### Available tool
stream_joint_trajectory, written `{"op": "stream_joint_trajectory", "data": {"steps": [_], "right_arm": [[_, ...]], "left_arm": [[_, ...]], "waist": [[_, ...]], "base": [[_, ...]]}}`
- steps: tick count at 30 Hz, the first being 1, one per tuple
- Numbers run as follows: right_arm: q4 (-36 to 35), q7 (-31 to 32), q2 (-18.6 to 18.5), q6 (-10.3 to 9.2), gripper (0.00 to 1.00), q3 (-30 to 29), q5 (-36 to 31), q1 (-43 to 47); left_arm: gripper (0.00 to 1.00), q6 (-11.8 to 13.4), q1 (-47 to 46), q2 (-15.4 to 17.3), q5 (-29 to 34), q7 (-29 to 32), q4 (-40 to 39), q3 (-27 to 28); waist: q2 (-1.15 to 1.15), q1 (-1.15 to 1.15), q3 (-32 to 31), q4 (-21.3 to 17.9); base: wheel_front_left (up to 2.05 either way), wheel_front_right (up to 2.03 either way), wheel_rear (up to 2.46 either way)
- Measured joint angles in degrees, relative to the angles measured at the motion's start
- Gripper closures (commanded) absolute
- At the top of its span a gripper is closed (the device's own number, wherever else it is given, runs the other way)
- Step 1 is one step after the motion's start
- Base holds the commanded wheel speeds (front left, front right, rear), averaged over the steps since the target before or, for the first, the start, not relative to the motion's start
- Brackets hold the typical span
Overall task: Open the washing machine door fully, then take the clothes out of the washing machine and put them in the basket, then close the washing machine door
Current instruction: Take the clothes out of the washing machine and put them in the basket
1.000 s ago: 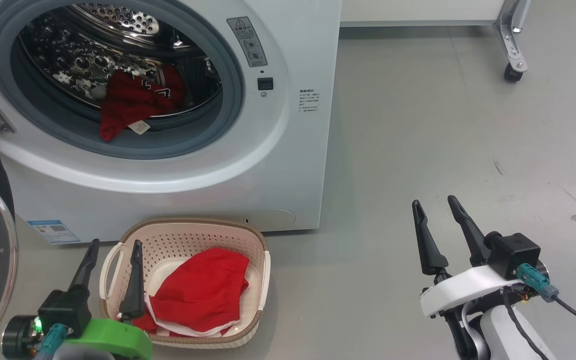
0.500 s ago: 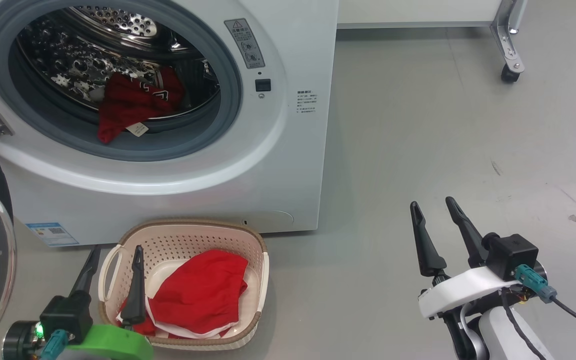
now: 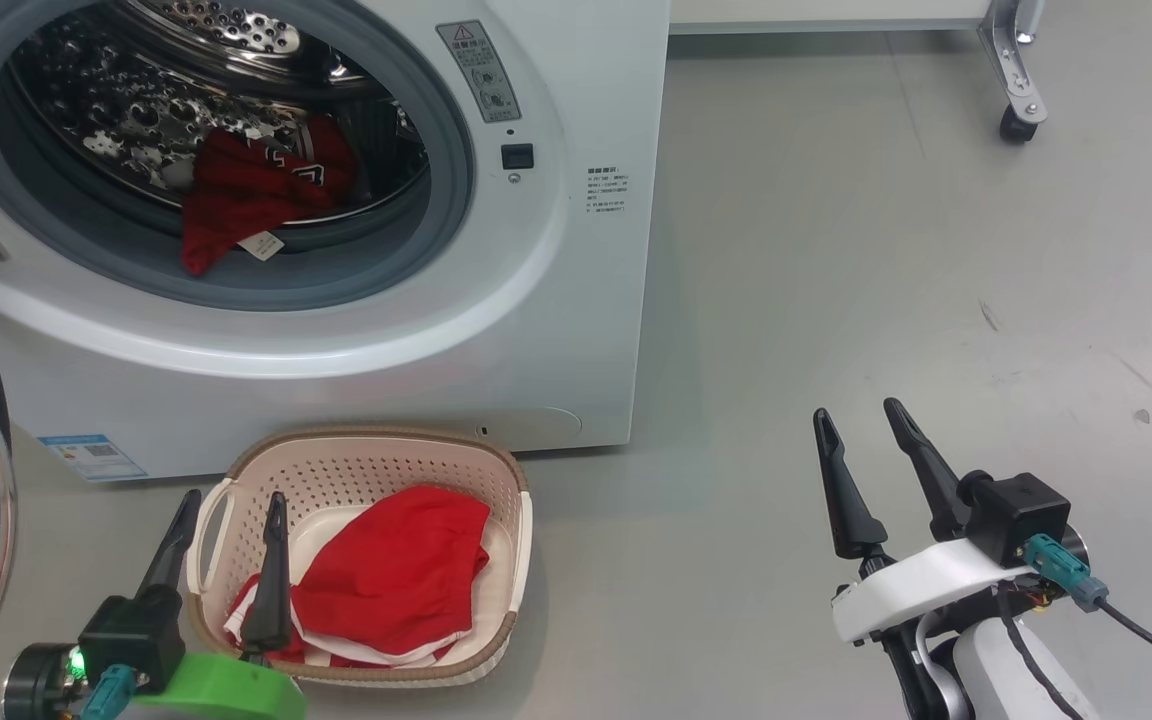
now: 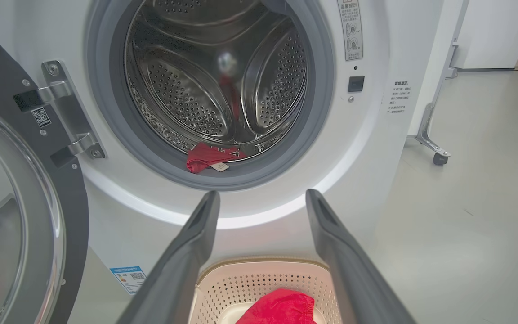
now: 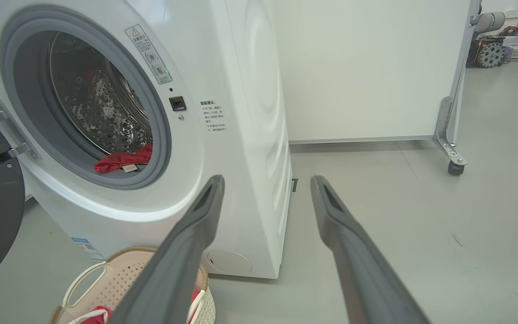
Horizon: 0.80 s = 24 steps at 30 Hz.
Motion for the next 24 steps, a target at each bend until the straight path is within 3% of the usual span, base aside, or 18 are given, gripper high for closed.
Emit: {"op": "stream_joint_trajectory", "data": {"steps": [13,24], "right_arm": [[-1.37,0.0,-0.79,0.0,0.0,0.03,0.0,-0.26],[-2.56,0.0,-0.66,0.0,0.0,0.92,0.0,-3.16]], "left_arm": [[0.0,0.0,-0.93,1.59,1.16,0.81,-0.65,0.35],[0.0,-0.1,-10.75,6.69,3.1,6.99,-0.54,0.96]], "waist": [[0.0,0.0,5.21,-1.93],[0.0,0.0,11.25,-4.89]], "base": [[0.0,0.0,0.0],[0.0,0.0,0.0]]}}
